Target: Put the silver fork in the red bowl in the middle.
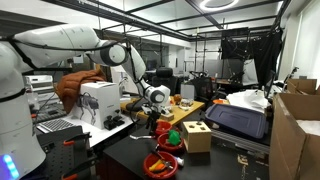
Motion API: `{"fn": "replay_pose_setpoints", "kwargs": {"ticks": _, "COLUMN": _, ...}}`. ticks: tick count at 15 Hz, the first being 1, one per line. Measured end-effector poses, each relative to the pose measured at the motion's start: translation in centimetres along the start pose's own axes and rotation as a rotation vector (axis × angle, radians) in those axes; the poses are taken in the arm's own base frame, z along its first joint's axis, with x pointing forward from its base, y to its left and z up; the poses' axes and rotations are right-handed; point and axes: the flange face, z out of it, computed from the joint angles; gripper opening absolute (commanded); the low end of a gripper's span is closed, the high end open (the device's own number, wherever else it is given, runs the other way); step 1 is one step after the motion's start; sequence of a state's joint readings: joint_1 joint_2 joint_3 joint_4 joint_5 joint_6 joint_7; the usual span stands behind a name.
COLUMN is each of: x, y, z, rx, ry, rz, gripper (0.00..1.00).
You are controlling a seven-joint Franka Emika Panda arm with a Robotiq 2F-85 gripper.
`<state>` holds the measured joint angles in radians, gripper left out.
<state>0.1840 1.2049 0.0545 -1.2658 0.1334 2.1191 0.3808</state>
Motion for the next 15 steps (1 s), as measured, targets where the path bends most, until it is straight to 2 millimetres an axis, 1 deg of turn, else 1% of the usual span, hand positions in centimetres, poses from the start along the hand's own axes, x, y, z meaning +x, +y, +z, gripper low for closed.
{"fn": "replay_pose_setpoints", "kwargs": {"ticks": 6, "x": -0.3, "y": -0.8, "z": 2.5, "rx": 0.027, "ry": -0.093, "rz": 0.016, "gripper": 1.0}}
{"fn": "replay_pose_setpoints", "kwargs": {"ticks": 10, "x": -0.5, "y": -1.6, "z": 3.0, "rx": 0.051, "ry": -0.157, "rz": 0.02, "gripper": 1.0}}
{"fn": "replay_pose_setpoints", "kwargs": {"ticks": 15, "x": 0.0, "y": -2.3, "z": 3.8, "rx": 0.063, "ry": -0.154, "rz": 0.014, "gripper": 1.0}}
